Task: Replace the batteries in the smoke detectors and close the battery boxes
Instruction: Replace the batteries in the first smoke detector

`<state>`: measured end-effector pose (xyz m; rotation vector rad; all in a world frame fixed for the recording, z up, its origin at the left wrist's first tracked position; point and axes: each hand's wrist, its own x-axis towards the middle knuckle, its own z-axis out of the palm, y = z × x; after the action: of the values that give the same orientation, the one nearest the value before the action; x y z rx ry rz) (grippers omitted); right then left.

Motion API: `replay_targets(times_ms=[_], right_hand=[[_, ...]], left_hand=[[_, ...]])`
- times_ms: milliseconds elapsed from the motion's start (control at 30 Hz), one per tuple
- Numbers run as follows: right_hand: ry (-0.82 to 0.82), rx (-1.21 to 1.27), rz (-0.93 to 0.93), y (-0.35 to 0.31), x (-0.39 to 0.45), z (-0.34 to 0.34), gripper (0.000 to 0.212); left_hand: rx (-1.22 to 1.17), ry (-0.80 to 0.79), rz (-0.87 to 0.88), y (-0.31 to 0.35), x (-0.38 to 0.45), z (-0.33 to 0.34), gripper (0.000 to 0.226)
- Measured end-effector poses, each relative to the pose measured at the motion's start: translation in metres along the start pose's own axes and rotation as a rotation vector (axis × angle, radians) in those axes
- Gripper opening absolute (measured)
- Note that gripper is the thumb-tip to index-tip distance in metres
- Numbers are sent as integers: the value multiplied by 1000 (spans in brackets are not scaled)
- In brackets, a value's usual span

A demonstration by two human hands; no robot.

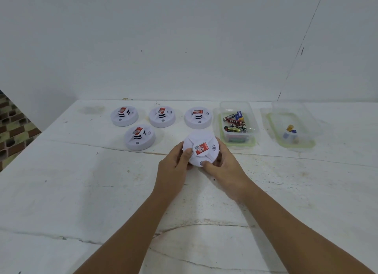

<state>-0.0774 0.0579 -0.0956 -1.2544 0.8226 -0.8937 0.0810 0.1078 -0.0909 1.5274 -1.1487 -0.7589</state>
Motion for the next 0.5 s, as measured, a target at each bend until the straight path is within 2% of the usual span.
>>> replay_targets(times_ms=[500], right_hand=[[-9,-48,-30,2,0,0,64]], left_hand=[[24,12,-12,1,0,-1,31]])
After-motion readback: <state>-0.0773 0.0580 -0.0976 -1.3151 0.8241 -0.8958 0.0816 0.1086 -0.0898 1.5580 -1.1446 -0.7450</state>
